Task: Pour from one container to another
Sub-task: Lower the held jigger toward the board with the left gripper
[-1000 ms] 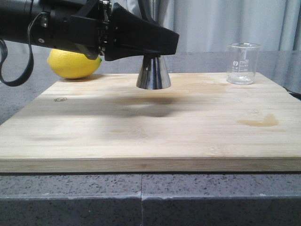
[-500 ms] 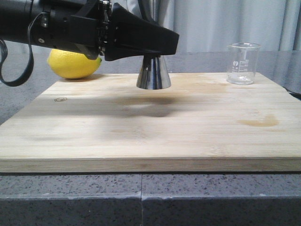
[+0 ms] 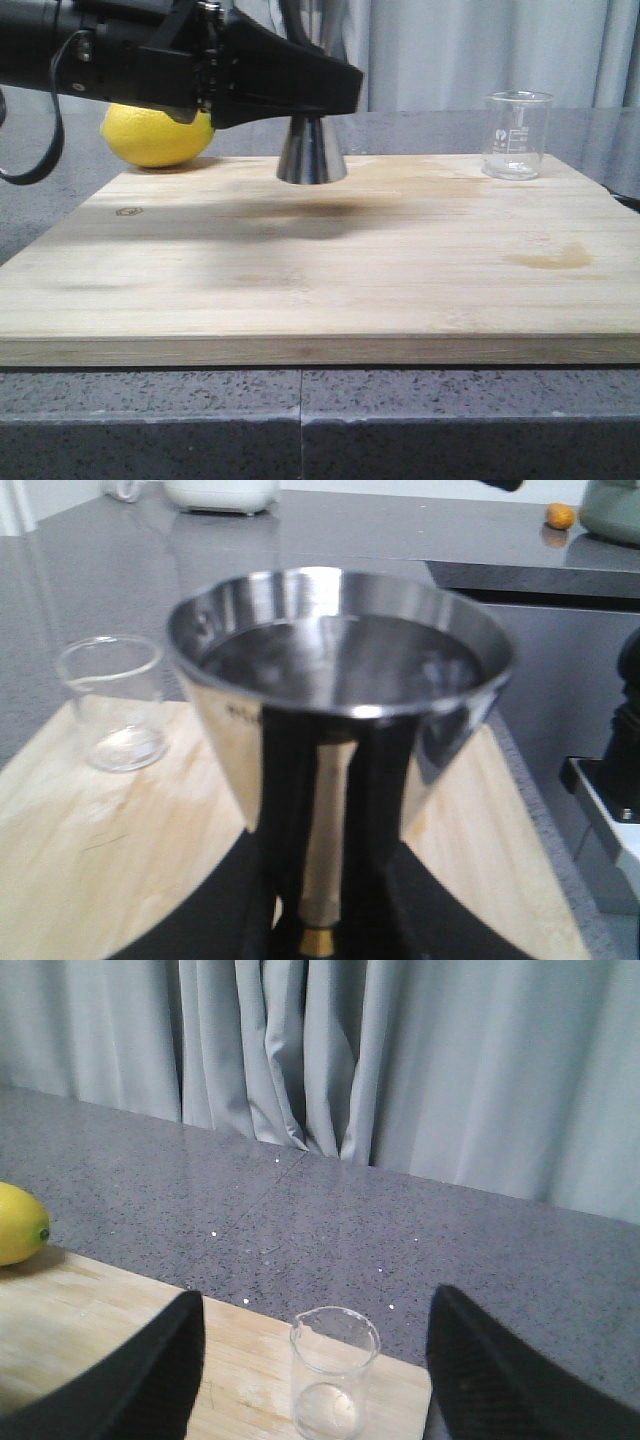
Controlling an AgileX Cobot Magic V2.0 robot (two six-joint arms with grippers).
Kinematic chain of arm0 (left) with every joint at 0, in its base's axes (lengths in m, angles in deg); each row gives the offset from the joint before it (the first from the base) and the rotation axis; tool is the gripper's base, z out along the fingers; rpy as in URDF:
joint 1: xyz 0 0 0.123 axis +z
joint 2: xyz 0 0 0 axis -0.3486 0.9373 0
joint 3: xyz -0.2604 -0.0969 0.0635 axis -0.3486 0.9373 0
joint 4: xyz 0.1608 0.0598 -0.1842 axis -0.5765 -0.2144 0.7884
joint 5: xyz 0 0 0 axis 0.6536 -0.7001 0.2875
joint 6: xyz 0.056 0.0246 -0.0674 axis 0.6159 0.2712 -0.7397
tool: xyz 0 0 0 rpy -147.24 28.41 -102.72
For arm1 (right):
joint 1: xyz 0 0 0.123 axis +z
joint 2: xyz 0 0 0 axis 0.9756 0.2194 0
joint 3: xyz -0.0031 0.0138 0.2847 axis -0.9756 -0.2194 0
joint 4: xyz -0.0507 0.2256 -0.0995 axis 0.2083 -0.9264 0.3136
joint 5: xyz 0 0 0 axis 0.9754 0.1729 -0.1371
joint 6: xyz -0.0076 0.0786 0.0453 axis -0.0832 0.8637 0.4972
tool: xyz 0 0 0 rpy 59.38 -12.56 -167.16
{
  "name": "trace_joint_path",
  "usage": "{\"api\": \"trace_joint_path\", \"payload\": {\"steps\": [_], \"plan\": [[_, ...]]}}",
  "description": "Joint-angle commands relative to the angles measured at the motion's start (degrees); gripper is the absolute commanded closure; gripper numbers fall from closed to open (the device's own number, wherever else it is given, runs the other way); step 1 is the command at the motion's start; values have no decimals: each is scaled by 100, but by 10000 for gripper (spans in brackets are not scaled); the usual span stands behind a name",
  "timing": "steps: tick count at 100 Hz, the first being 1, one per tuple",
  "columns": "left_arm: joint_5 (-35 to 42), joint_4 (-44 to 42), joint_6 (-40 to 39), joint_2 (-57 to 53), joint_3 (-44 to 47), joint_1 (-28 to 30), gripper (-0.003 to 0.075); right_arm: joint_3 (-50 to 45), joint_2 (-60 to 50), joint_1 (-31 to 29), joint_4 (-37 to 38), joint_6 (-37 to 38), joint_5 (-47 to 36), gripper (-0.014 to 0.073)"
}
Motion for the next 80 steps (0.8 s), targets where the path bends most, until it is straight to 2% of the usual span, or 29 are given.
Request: {"api": "trace_joint_path", "payload": {"steps": [1, 39, 80], "plan": [[1104, 594, 15, -283, -130, 184, 739, 210, -44, -34, 56, -43, -427, 185], [1159, 414, 15, -283, -130, 778, 738, 210, -44, -34, 56, -43, -425, 185], [1159, 630, 423, -283, 331, 824, 738, 210, -44, -34, 56, -43, -425, 185]]}}
